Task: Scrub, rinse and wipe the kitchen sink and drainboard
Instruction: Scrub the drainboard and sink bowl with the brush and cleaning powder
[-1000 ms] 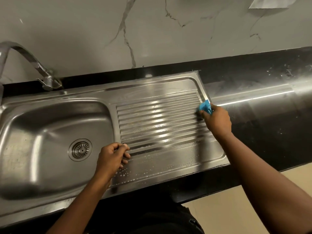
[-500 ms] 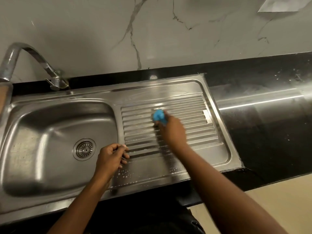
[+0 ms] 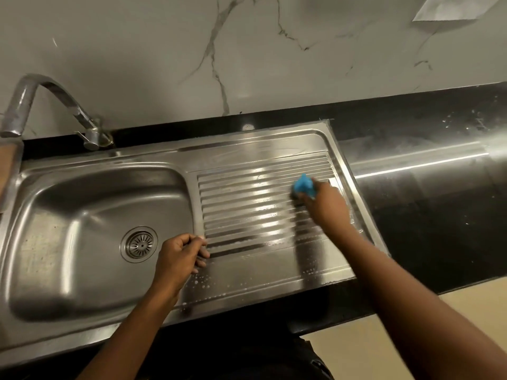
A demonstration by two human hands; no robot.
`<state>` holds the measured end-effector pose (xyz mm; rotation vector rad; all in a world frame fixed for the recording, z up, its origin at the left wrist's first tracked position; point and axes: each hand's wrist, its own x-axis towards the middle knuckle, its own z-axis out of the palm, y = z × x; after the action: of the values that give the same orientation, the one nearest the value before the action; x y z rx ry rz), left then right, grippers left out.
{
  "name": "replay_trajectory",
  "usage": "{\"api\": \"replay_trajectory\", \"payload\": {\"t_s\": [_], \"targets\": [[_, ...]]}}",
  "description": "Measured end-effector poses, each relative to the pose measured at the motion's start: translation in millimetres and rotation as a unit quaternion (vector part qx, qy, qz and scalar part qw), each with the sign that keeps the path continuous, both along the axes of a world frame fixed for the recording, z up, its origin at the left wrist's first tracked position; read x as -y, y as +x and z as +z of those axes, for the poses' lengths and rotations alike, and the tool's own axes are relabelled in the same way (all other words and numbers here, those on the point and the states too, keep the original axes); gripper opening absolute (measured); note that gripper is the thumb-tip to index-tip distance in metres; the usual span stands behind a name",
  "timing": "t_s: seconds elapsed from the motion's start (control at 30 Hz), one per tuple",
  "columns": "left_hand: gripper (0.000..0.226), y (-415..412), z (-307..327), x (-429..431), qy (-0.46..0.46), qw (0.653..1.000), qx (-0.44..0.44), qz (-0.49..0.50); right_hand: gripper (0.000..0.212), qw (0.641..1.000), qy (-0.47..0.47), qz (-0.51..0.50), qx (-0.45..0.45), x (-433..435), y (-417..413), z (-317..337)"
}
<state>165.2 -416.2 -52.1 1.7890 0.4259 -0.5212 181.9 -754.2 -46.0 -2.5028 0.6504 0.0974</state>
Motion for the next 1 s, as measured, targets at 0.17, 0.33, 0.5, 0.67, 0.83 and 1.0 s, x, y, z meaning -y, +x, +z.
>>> {"api": "replay_trajectory", "payload": {"t_s": [0.17,0.33,0.5,0.67,0.83,1.0], "targets": [[0.022,-4.0,2.4,-10.2,-0.004,1.0,0.004,0.016,0.03,0.999,0.017,-0.048,0.0,8.2,-2.9,4.0],[0.02,-9.6,1.9,-23.6,-0.008,0.999,-0.005,0.038,0.033,0.996,0.071,0.047,0.019,-111.9,8.3,-1.5],[0.021,-14.1,10.0,-28.4,-0.003,0.999,-0.001,0.054,0.051,0.986,0.05,0.156,0.014,-203.2,20.0,-0.4],[0.02,-15.3,9.3,-33.2,0.002,0.999,0.001,0.046,0.054,0.987,0.03,0.16,-0.001,-174.3,12.4,0.2],[0.02,-16.1,9.2,-34.3,-0.002,1.0,-0.004,0.028,0.039,1.0,-0.003,0.023,0.0,-58.3,-8.1,3.2],[0.022,-18.2,12.7,-42.0,0.001,1.0,0.004,0.024,0.037,0.999,0.015,-0.048,-0.007,-42.2,-6.4,0.1]]}}
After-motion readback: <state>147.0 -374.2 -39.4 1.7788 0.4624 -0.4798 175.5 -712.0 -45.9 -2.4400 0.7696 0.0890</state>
